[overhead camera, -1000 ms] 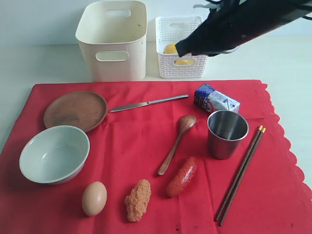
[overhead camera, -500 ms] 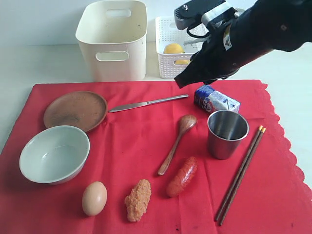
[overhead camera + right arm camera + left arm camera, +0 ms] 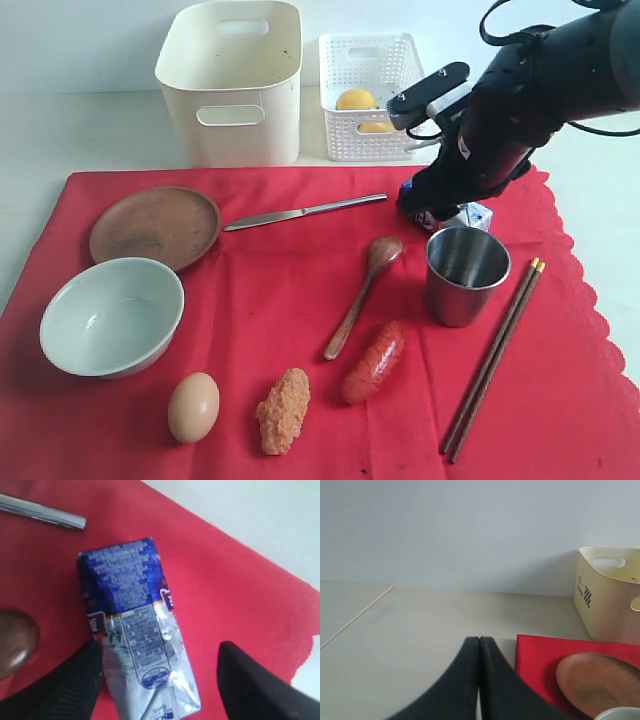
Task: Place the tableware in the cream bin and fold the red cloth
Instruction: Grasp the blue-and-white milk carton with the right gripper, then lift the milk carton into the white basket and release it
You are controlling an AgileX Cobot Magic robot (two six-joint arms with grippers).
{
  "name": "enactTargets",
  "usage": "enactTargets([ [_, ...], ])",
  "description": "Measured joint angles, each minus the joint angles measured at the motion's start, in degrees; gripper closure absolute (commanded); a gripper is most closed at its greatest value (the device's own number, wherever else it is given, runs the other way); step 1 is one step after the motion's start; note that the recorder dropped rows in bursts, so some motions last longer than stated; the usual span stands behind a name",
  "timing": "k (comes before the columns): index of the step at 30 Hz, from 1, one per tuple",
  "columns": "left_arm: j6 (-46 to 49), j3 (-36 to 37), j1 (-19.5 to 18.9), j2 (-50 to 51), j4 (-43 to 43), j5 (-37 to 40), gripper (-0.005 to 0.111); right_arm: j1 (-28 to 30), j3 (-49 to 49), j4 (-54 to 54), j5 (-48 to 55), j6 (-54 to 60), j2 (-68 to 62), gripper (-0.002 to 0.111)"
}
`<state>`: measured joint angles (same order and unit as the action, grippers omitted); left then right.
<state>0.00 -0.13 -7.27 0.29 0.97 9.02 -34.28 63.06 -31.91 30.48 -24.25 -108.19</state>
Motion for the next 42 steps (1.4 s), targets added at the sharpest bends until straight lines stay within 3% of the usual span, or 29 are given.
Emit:
enactTargets([
  [6,0.0,0.0,0.0,0.0,0.0,0.0,0.106,3.3,2.7,14.9,-1.7,15.0,-4.9,0.045],
  [10,0.0,0.0,0.0,0.0,0.0,0.0,0.106,3.6,4.2,19.5,-1.8,21.0,-7.0,0.052],
  [22,0.0,0.0,0.0,0.0,0.0,0.0,0.106,3.6,5.0,21.1,-4.2,22.3,-7.9,0.108],
  [33,0.0,0.0,0.0,0.0,0.0,0.0,0.106,3.6,5.0,22.4,-6.1,21.5,-7.5,0.108],
  [42,0.0,0.0,0.0,0.0,0.0,0.0,0.106,3.6,5.0,24.1,-5.6,21.5,1.0,0.108],
])
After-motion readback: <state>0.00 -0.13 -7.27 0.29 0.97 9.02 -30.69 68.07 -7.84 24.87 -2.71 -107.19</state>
